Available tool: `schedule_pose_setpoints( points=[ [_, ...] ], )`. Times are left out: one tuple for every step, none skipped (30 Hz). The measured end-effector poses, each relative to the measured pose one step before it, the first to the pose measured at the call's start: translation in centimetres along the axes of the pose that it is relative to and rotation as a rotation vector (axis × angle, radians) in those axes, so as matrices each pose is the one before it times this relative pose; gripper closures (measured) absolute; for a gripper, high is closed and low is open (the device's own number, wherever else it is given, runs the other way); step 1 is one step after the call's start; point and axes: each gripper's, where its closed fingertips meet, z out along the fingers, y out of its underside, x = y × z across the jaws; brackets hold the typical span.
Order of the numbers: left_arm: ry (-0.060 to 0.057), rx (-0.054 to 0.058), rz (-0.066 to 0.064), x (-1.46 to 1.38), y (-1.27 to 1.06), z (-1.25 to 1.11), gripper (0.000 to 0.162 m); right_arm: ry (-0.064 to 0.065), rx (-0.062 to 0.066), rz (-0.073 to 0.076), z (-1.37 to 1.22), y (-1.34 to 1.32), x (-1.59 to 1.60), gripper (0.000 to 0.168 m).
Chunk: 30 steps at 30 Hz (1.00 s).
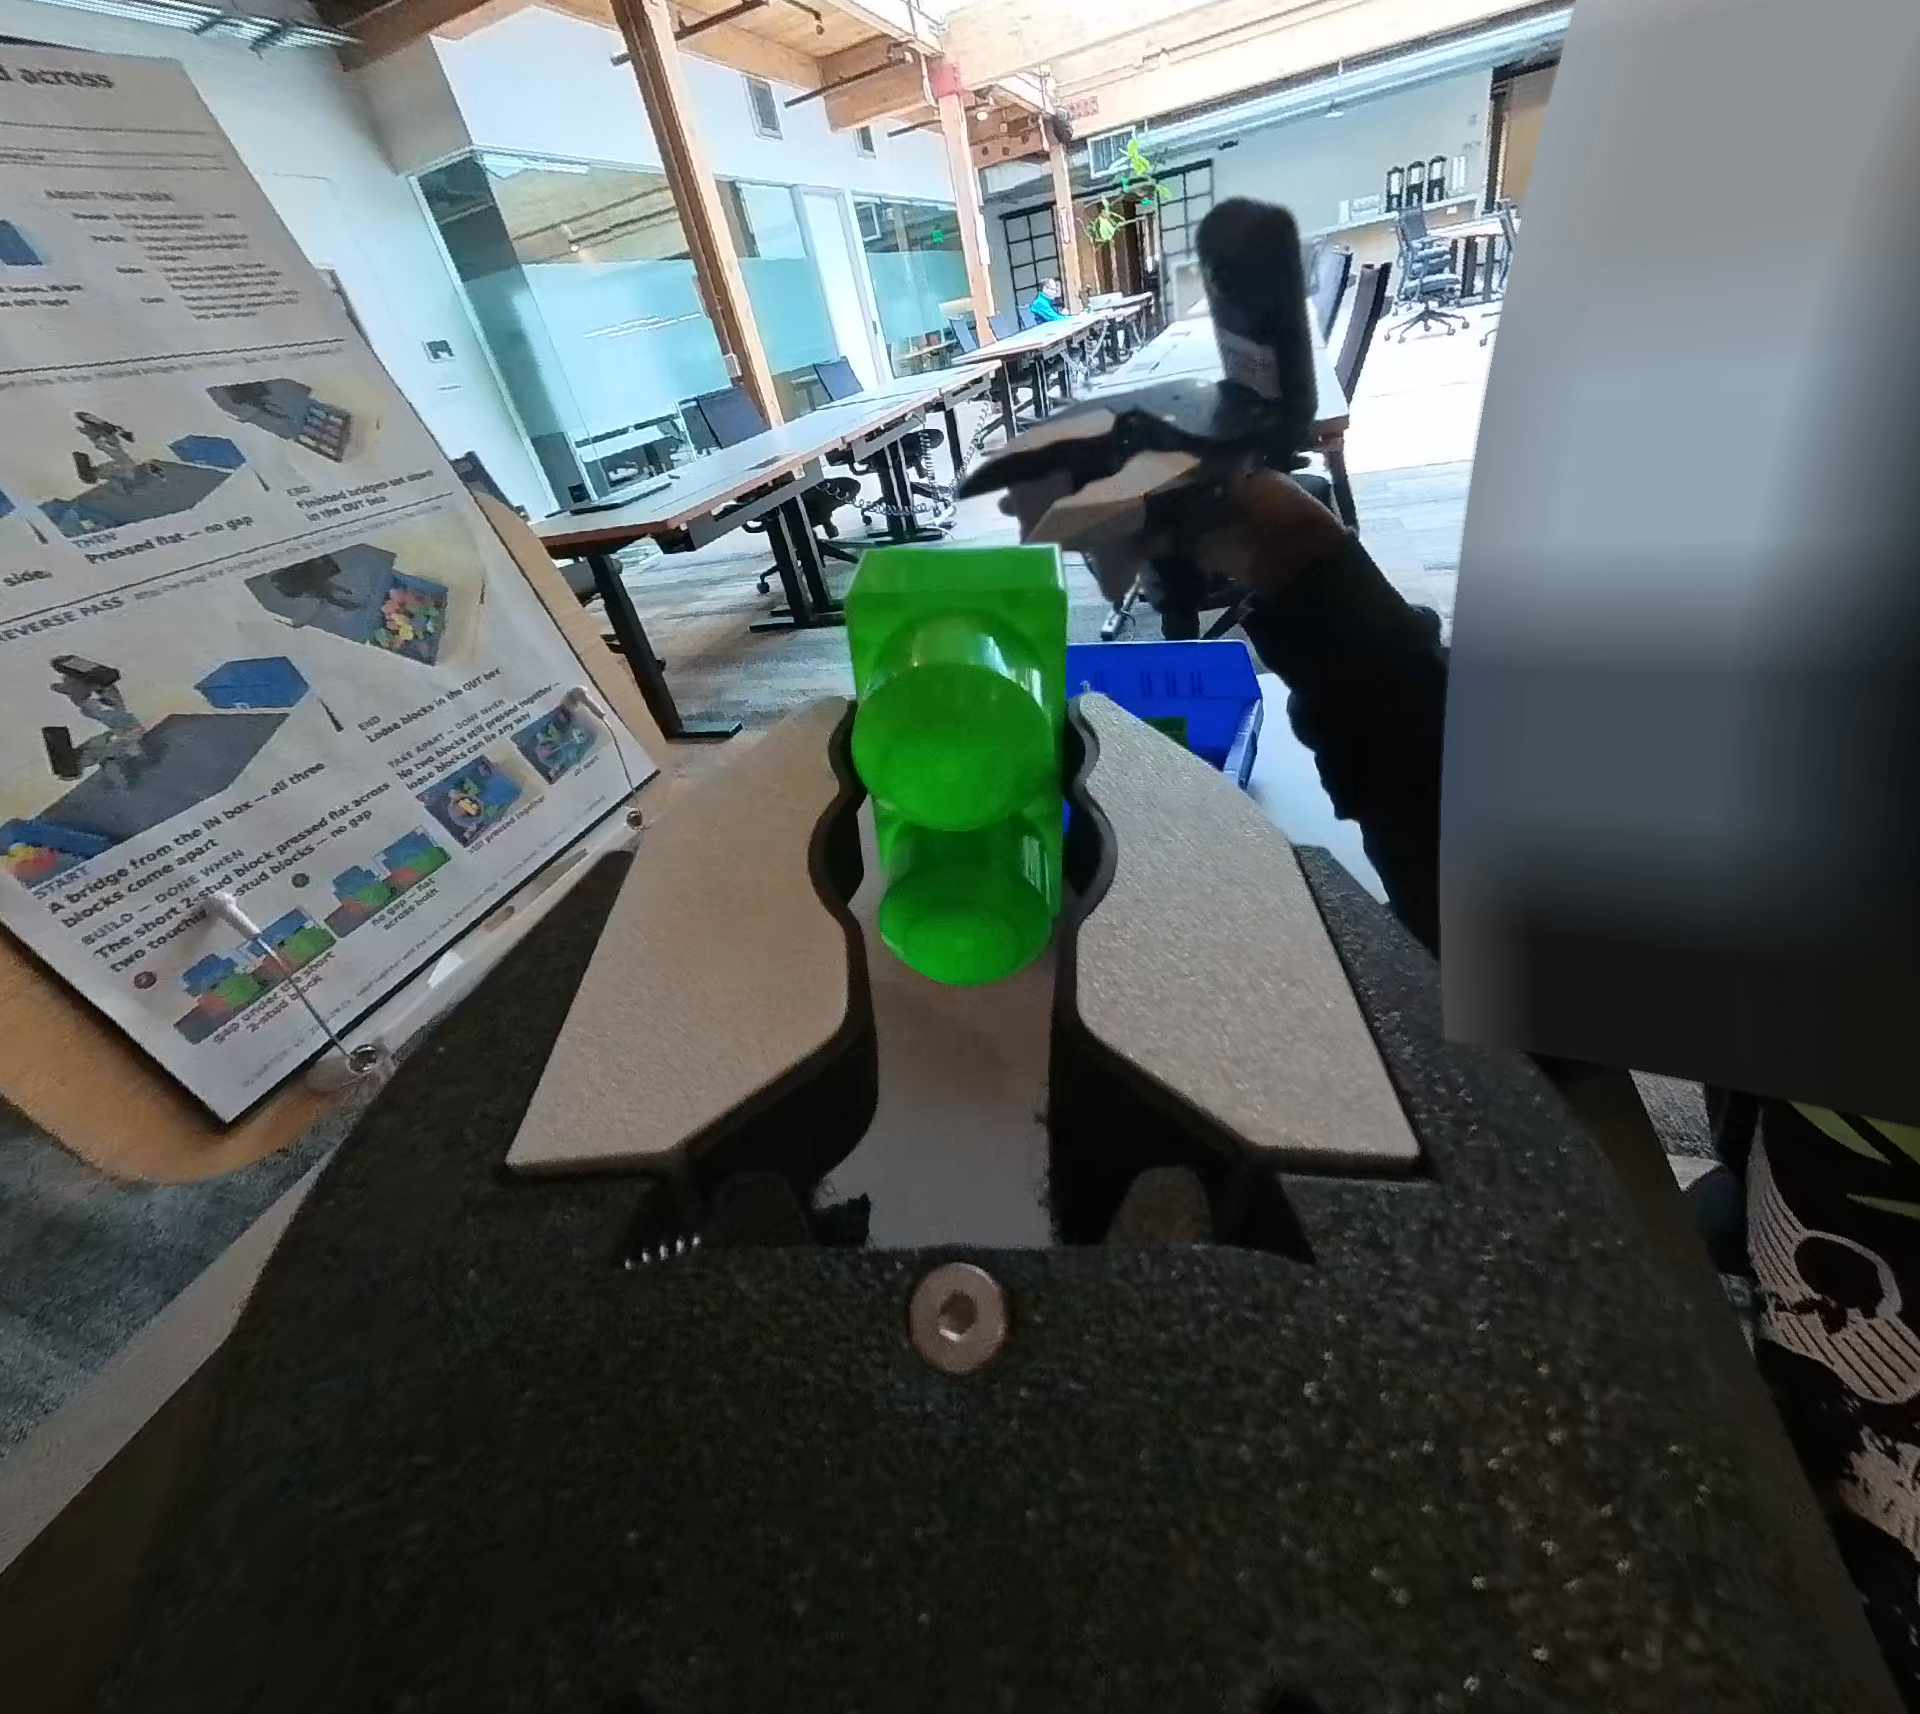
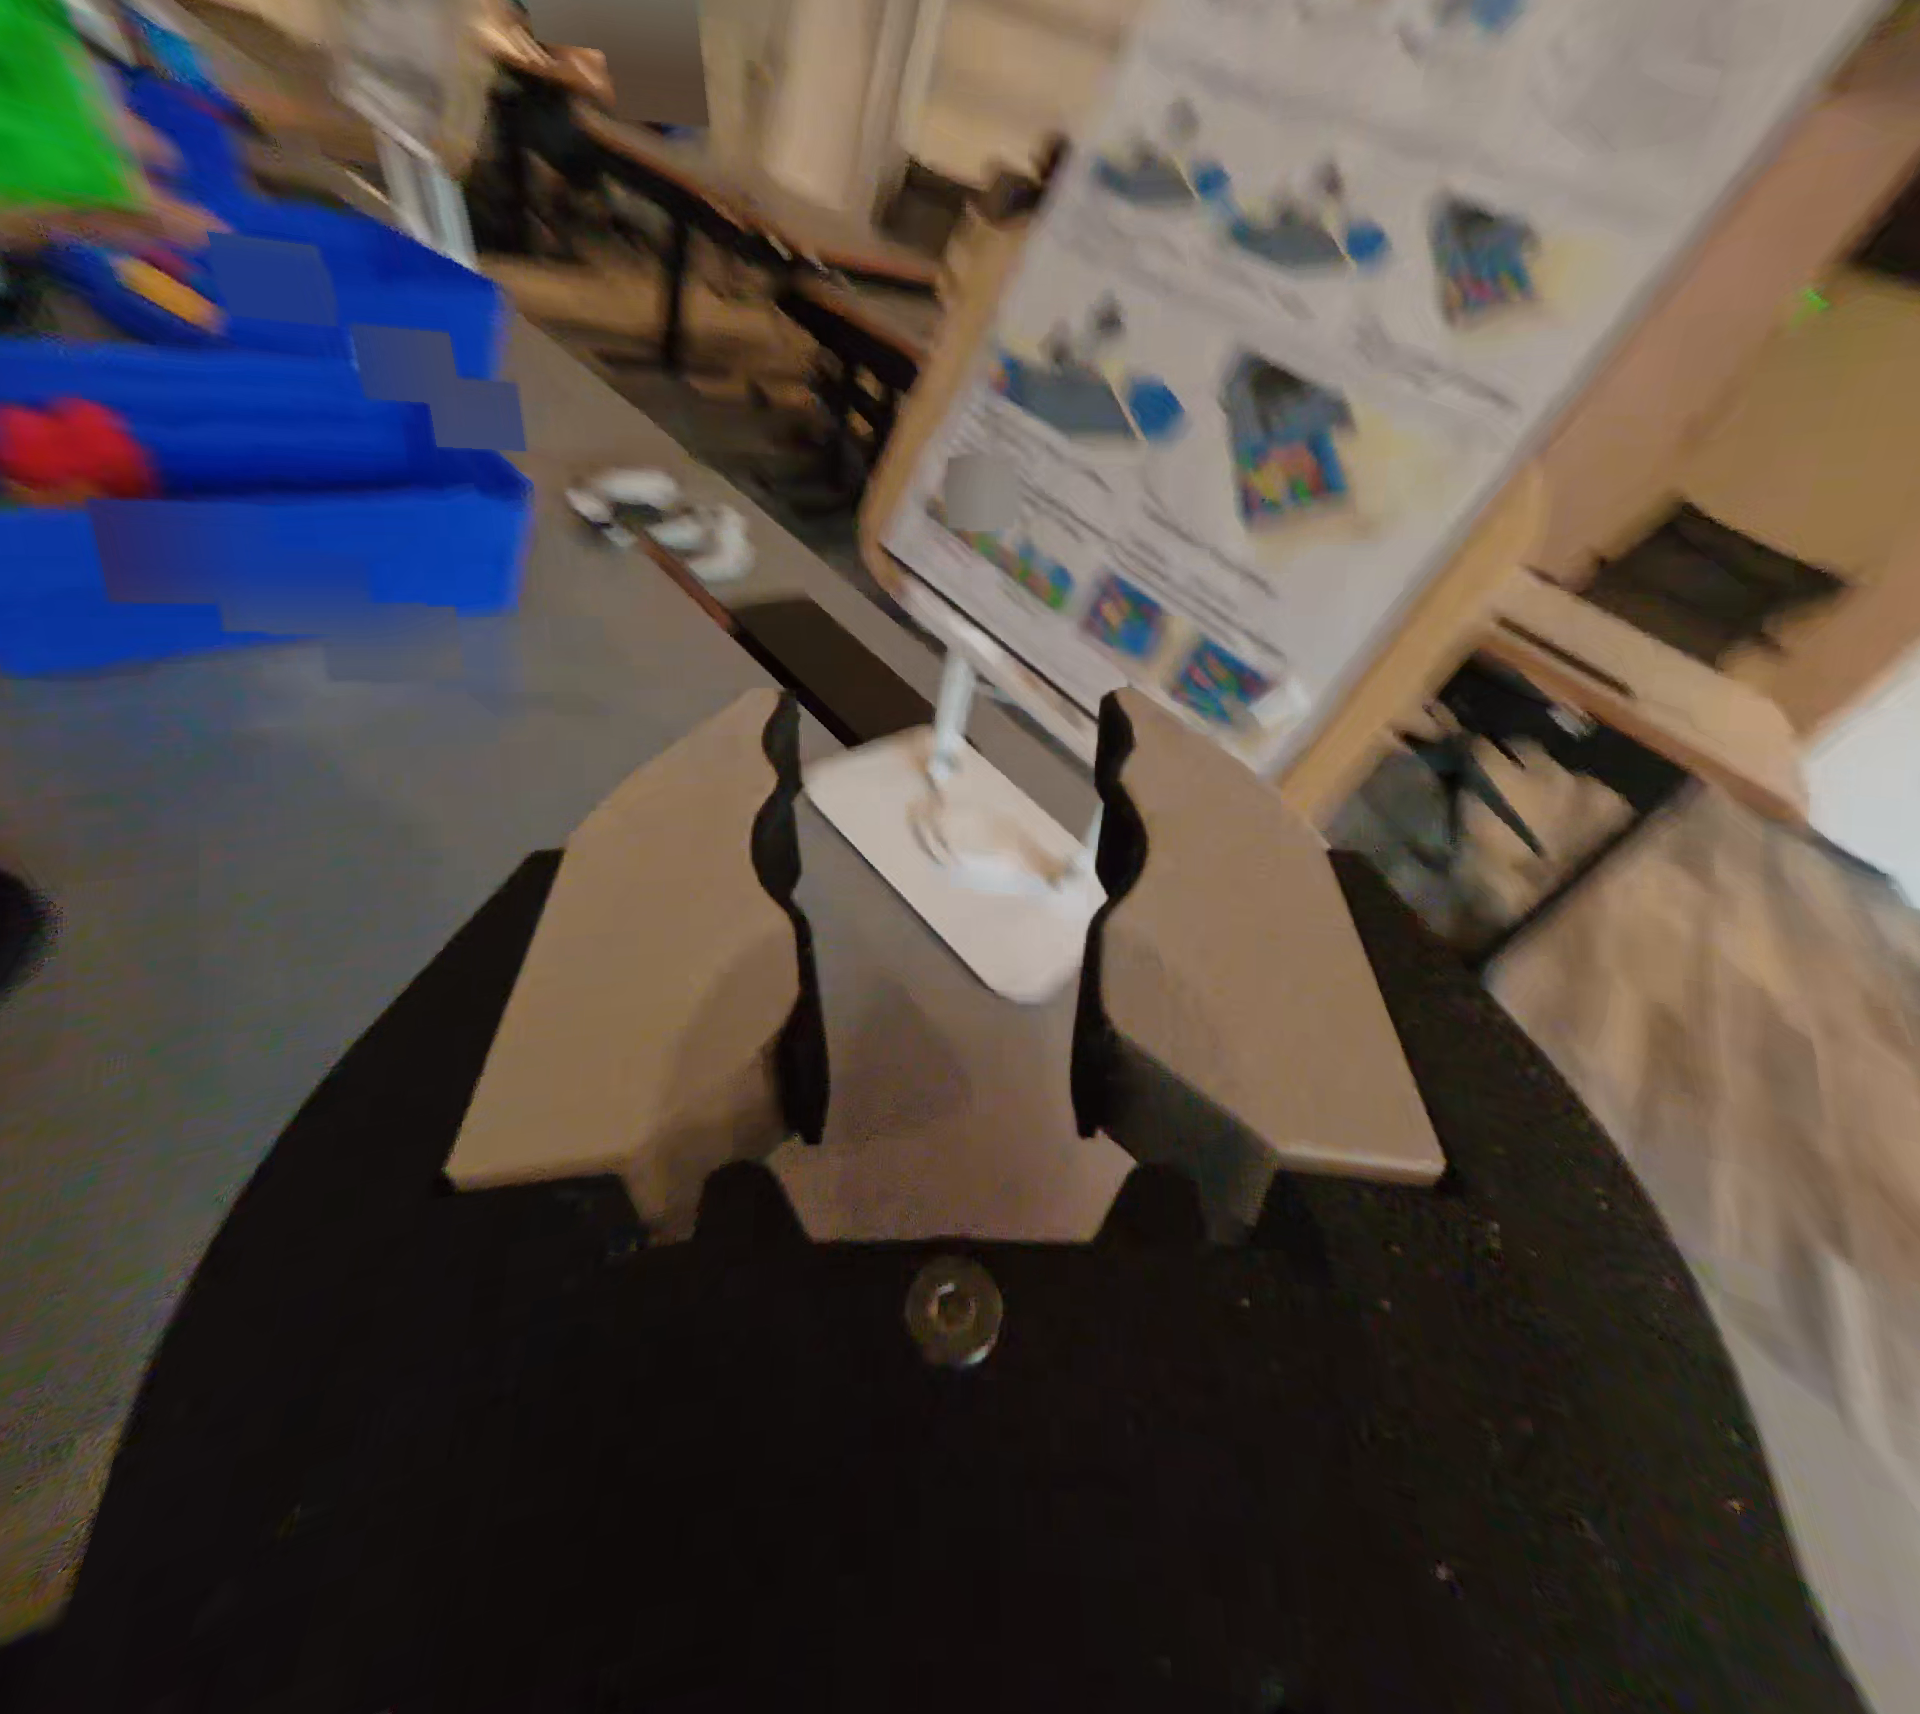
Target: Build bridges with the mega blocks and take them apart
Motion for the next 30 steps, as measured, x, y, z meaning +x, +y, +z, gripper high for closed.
schedule_pose_setpoints(
  points=[
    [0.0051, -0.0049, -0.0007, 0.078, 0.103, 0.213, 0.126, -0.0612, 0.0521, 0.0049, 0.449, -1.256, -1.554, 0.114],
    [0.0058, -0.0047, -0.0010, 0.082, 0.123, 0.230, 0.126, -0.0580, 0.0420, 0.0090, 0.548, -1.023, -1.454, 0.114],
    [0.0062, -0.0052, -0.0008, 0.089, 0.129, 0.240, 0.126, -0.0550, 0.0313, 0.0056, 0.621, -0.752, -1.362, 0.114],
    [0.0066, -0.0060, -0.0001, 0.097, 0.137, 0.276, 0.126, -0.0541, 0.0220, -0.0021, 0.676, -0.529, -1.318, 0.113],
    [0.0073, -0.0063, -0.0005, 0.098, 0.153, 0.313, 0.126, -0.0486, 0.0202, -0.0044, 0.721, -0.438, -1.193, 0.112],
    [0.0087, -0.0073, -0.0008, 0.146, 0.171, 0.357, 0.126, -0.0408, 0.0222, -0.0007, 0.739, -0.405, -1.024, 0.112],
    [0.0095, -0.0092, -0.0001, 0.152, 0.194, 0.393, 0.126, -0.0391, 0.0263, 0.0057, 0.753, -0.414, -0.946, 0.111],
    [0.0088, -0.0111, 0.0011, 0.175, 0.227, 0.428, 0.126, -0.0449, 0.0239, 0.0096, 0.743, -0.315, -0.965, 0.111],
    [0.0090, -0.0128, 0.0021, 0.178, 0.251, 0.459, 0.126, -0.0459, 0.0204, 0.0119, 0.722, -0.204, -0.907, 0.110],
    [0.0104, -0.0139, 0.0034, 0.215, 0.252, 0.473, 0.126, -0.0394, 0.0205, 0.0153, 0.720, -0.142, -0.757, 0.110],
    [0.0126, -0.0123, 0.0038, 0.256, 0.238, 0.498, 0.126, -0.0399, 0.0158, 0.0139, 0.708, -0.014, -0.697, 0.110],
    [0.0161, -0.0109, 0.0023, 0.302, 0.212, 0.532, 0.126, -0.0392, 0.0087, 0.0139, 0.698, 0.148, -0.650, 0.109],
    [0.0174, -0.0114, 0.0020, 0.335, 0.227, 0.556, 0.126, -0.0354, -0.0030, 0.0133, 0.663, 0.314, -0.549, 0.108],
    [0.0165, -0.0131, 0.0021, 0.315, 0.259, 0.584, 0.126, -0.0244, -0.0073, 0.0106, 0.593, 0.332, -0.370, 0.106],
    [0.0157, -0.0159, 0.0021, 0.299, 0.292, 0.595, 0.126, -0.0137, -0.0025, 0.0065, 0.492, 0.234, -0.204, 0.106],
    [0.0140, -0.0169, 0.0033, 0.265, 0.303, 0.584, 0.126, -0.0133, 0.0024, -0.0007, 0.372, 0.124, -0.222, 0.106],
    [0.0132, -0.0153, 0.0030, 0.245, 0.297, 0.545, 0.126, -0.0144, 0.0102, -0.0027, 0.253, -0.020, -0.243, 0.106],
    [0.0135, -0.0128, 0.0012, 0.240, 0.237, 0.493, 0.126, -0.0131, 0.0154, 0.0017, 0.152, -0.143, -0.211, 0.108],
    [0.0136, -0.0099, 0.0000, 0.218, 0.199, 0.432, 0.126, -0.0097, 0.0138, 0.0057, 0.076, -0.157, -0.149, 0.110],
    [0.0111, -0.0072, 0.0000, 0.189, 0.152, 0.358, 0.126, -0.0046, 0.0083, 0.0033, -0.003, -0.097, -0.058, 0.112],
    [0.0074, -0.0050, 0.0003, 0.127, 0.095, 0.291, 0.126, -0.0038, -0.0003, -0.0035, -0.041, 0.017, -0.045, 0.114],
    [0.0069, -0.0043, 0.0000, 0.112, 0.090, 0.212, 0.126, -0.0037, -0.0051, -0.0077, -0.077, 0.072, -0.043, 0.116],
    [0.0055, -0.0035, 0.0002, 0.092, 0.071, 0.151, 0.126, -0.0025, -0.0053, -0.0075, -0.064, 0.075, -0.030, 0.117],
    [0.0031, -0.0023, 0.0002, 0.045, 0.046, 0.109, 0.126, 0.0004, -0.0029, -0.0045, -0.058, 0.041, 0.018, 0.119],
    [0.0015, -0.0008, 0.0000, 0.024, 0.009, 0.051, 0.126, 0.0018, -0.0001, -0.0026, -0.065, -0.017, 0.029, 0.123],
    [-0.0038, 0.0006, -0.0010, -0.055, -0.010, 0.033, 0.126, -0.0048, 0.0003, -0.0036, -0.066, -0.009, -0.082, 0.129],
    [-0.0009, 0.0026, -0.0002, -0.018, -0.029, -0.001, 0.126, -0.0050, -0.0013, -0.0044, -0.042, -0.012, -0.096, 0.132],
    [-0.0027, 0.0050, 0.0017, -0.036, -0.072, 0.005, 0.126, 0.0056, -0.0024, -0.0044, -0.025, -0.044, 0.059, 0.133],
    [-0.0041, 0.0064, 0.0037, -0.058, -0.074, 0.024, 0.126, 0.0055, -0.0003, -0.0047, -0.012, -0.061, 0.057, 0.133],
    [-0.0065, 0.0091, 0.0055, -0.056, -0.098, 0.042, 0.126, 0.0064, 0.0046, -0.0050, -0.029, -0.123, 0.054, 0.133]
  ],
)
